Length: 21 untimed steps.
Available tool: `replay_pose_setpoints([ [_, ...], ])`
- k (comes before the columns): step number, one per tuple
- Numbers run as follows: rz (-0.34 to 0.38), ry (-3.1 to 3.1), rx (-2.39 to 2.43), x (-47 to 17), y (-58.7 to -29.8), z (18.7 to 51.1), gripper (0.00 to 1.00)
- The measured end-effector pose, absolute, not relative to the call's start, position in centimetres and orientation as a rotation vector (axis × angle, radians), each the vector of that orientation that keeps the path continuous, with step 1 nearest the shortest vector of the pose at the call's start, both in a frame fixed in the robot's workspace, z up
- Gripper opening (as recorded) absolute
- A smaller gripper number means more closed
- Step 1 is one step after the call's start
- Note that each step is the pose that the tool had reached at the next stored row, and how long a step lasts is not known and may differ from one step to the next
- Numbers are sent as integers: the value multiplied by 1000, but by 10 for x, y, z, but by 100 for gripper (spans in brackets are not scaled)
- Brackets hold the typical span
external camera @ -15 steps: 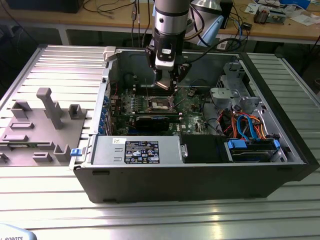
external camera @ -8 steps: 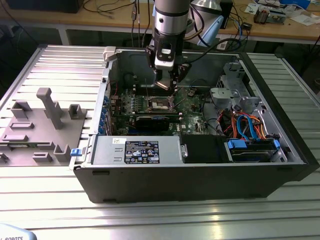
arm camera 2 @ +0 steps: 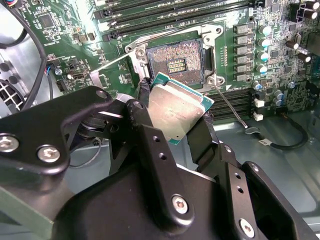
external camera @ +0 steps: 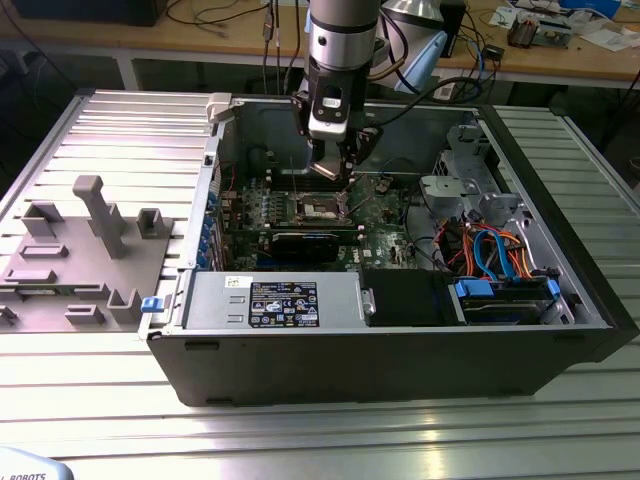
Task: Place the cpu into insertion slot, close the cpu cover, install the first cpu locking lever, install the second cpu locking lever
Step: 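Place the cpu into insertion slot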
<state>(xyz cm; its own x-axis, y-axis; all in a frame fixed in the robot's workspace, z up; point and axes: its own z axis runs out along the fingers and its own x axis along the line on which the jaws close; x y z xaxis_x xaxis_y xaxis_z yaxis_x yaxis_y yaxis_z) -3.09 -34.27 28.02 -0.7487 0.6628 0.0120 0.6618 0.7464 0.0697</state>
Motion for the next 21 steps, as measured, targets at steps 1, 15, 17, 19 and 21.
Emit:
replay_pose_setpoints([
  [1, 109, 2922, 1111, -31, -343, 280, 55],
  [15, 108, 2909, 1143, -31, -343, 280, 55],
  [17, 108, 2906, 1150, -31, -343, 280, 55],
  [19, 108, 2903, 1156, -31, -343, 280, 55],
  [21, 108, 2901, 1161, -31, -343, 280, 55],
])
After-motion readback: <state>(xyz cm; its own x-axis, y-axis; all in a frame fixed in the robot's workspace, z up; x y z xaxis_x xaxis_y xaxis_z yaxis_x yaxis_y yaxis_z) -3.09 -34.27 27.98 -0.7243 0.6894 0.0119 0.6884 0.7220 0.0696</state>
